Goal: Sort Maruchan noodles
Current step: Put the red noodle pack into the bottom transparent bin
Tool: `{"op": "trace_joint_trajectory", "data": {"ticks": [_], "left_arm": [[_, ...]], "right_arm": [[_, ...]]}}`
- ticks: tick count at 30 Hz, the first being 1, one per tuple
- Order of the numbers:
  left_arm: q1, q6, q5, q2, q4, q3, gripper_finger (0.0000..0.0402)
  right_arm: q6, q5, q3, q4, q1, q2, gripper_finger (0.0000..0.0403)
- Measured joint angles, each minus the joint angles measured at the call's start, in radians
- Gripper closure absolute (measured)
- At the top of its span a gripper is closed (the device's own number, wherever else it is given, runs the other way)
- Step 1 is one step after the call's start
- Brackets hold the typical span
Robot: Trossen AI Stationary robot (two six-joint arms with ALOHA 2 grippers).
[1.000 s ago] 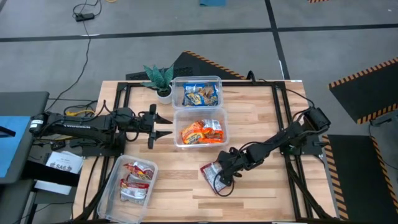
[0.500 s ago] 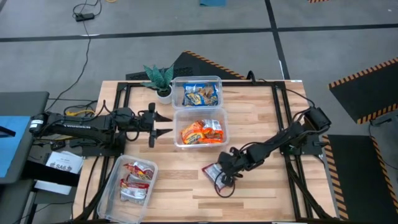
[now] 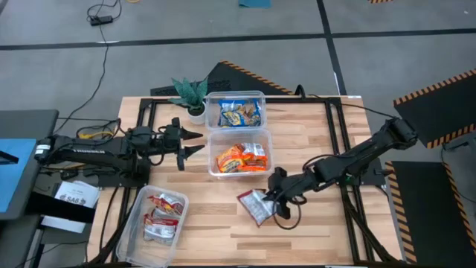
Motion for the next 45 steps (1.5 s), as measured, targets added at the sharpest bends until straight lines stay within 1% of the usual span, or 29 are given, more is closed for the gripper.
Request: {"op": "trace_joint_trajectory", "data": {"ticks": [4,7,12,15,17,20,25,29,36,40,45], "left_arm": [[0.0,-0.018,0.001,-0.042,0.003,0.0,0.0214],[0.0,-0.019,0.026,-0.081,0.002,0.0,0.0214],[0.0,-0.019,0.084,-0.143,0.003,0.0,0.0214],[0.0,-0.019,0.109,-0.176,0.004,-0.005,0.0214],[0.0,-0.019,0.108,-0.187,-0.001,-0.007,0.0214],[0.0,-0.019,0.105,-0.196,-0.009,-0.008,0.0214],[0.0,-0.019,0.106,-0.198,-0.009,-0.008,0.0214],[0.0,-0.019,0.106,-0.198,-0.017,-0.008,0.0214],[0.0,-0.019,0.106,-0.198,-0.016,-0.008,0.0214],[0.0,-0.019,0.106,-0.198,-0.017,-0.008,0.0214],[0.0,-0.019,0.104,-0.198,-0.023,-0.008,0.0214]], "right_arm": [[-0.101,0.002,0.002,0.173,-0.011,-0.019,0.0387],[-0.183,0.008,0.002,0.318,-0.035,0.01,0.0387],[-0.294,0.005,0.003,0.574,-0.116,0.121,0.0387],[-0.338,-0.052,0.037,0.696,-0.179,0.218,0.0387],[-0.36,-0.098,0.099,0.716,-0.211,0.286,0.0387],[-0.428,-0.185,0.233,0.722,-0.237,0.394,0.0387],[-0.52,-0.329,0.475,0.713,-0.245,0.551,0.0387],[-0.559,-0.4,0.644,0.709,-0.244,0.649,0.0387],[-0.597,-0.422,0.925,0.726,-0.223,0.847,0.0387],[-0.593,-0.423,1.037,0.717,-0.222,0.941,0.0387],[-0.547,-0.411,1.157,0.726,-0.228,1.038,0.0387]]}}
